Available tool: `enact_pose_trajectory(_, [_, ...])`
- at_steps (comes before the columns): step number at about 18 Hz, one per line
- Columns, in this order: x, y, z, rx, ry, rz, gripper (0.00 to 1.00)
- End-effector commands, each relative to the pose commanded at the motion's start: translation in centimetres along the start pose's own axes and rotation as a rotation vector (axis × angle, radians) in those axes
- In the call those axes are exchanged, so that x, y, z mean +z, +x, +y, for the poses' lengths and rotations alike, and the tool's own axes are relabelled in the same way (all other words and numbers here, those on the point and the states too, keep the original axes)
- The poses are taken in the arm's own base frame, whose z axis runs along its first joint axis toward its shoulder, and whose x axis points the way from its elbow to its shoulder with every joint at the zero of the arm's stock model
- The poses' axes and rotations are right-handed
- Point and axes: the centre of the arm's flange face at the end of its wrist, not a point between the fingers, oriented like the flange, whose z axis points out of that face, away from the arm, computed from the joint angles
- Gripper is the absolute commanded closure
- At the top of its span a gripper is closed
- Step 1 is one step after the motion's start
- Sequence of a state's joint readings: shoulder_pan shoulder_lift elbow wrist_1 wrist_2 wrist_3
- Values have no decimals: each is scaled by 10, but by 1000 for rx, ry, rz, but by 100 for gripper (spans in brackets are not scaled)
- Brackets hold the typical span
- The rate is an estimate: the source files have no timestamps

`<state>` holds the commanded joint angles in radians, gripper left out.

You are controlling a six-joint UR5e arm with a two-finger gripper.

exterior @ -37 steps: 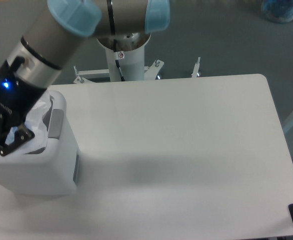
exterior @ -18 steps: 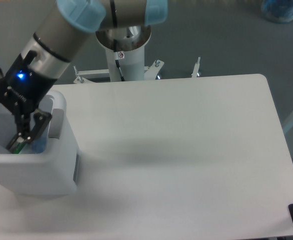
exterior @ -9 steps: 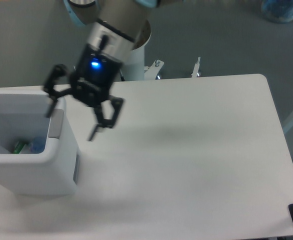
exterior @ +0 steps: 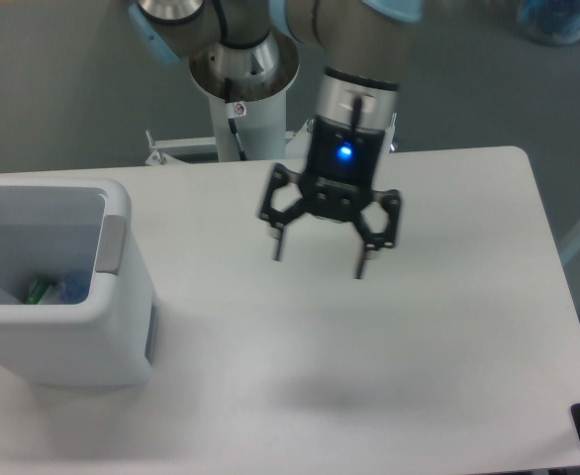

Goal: Place the trash in the trash can

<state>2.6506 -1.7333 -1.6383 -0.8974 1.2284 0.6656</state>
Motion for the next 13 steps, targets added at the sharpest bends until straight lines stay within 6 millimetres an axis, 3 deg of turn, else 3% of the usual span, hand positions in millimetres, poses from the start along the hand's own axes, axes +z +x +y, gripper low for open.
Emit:
enact_pose_trajectory(3, [22, -24, 9, 21, -52, -20, 0])
enact_pose_trajectory(7, [46, -46, 32, 230, -144, -9, 0])
enact_pose_trajectory(9, [68, -62, 52, 310, -226, 8, 0])
enact_pose_trajectory(13, [89, -72, 66, 411, -318, 6, 0])
